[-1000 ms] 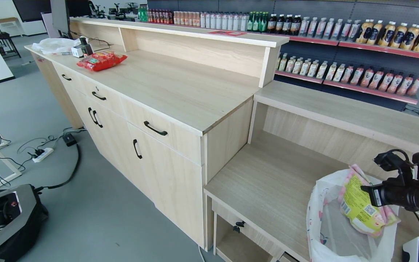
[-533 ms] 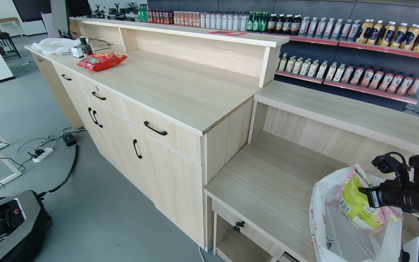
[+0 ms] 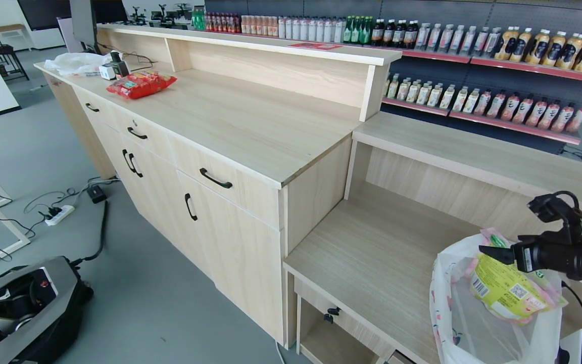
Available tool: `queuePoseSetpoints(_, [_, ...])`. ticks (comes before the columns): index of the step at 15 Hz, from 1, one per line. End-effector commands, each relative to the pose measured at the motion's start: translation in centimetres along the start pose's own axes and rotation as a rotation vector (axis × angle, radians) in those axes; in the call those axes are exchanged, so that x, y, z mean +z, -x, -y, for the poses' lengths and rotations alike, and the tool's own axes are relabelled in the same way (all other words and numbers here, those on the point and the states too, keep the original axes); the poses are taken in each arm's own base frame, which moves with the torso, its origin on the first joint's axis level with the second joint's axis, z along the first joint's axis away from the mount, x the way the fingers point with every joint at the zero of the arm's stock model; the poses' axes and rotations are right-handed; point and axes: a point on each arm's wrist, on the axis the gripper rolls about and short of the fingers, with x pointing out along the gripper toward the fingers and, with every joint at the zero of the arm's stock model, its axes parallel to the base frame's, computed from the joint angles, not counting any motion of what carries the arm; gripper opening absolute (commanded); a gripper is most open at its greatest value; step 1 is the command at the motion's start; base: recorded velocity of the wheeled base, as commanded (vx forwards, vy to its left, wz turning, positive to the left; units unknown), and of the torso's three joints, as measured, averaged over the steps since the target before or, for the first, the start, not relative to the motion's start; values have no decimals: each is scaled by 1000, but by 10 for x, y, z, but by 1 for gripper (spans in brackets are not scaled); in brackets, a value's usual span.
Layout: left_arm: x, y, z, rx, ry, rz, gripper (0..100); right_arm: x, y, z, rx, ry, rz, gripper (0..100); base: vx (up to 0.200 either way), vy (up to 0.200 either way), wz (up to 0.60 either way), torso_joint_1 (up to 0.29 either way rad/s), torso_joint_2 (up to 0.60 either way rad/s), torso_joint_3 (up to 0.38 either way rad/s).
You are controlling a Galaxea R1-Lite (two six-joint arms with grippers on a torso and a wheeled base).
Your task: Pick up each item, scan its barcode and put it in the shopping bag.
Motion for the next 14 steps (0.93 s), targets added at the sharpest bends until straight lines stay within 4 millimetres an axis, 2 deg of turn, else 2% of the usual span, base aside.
queuePoseSetpoints(1, [0, 0, 0, 0, 0, -1, 100, 50, 56, -17, -13, 75, 183, 100, 0, 0, 0, 0, 0, 0])
queuePoseSetpoints(3, [0, 0, 0, 1, 0, -1, 100, 69, 95, -27, -43, 87, 271, 100, 0, 0, 0, 0, 0, 0])
queuePoseSetpoints(5, [0, 0, 0, 0, 0, -1, 100, 77, 124, -32, -89, 113, 334, 100, 0, 0, 0, 0, 0, 0])
queuePoseSetpoints(7, [0, 0, 0, 1, 0, -1, 100, 74, 142, -36, -135, 142, 356, 100, 0, 0, 0, 0, 0, 0])
queuePoseSetpoints(10, [0, 0, 0, 1, 0, -1, 100, 71, 167, -35, -215, 169, 346, 100, 0, 0, -600, 1, 1, 2])
queuePoseSetpoints(12, [0, 0, 0, 0, 0, -1, 100, 56, 190, -39, -335, 133, 216, 100, 0, 0, -600, 2, 5, 0])
queuePoseSetpoints(14, [0, 0, 0, 0, 0, -1, 100, 38, 207, -48, -466, 45, 6, 100, 0, 0, -600, 2, 2, 2])
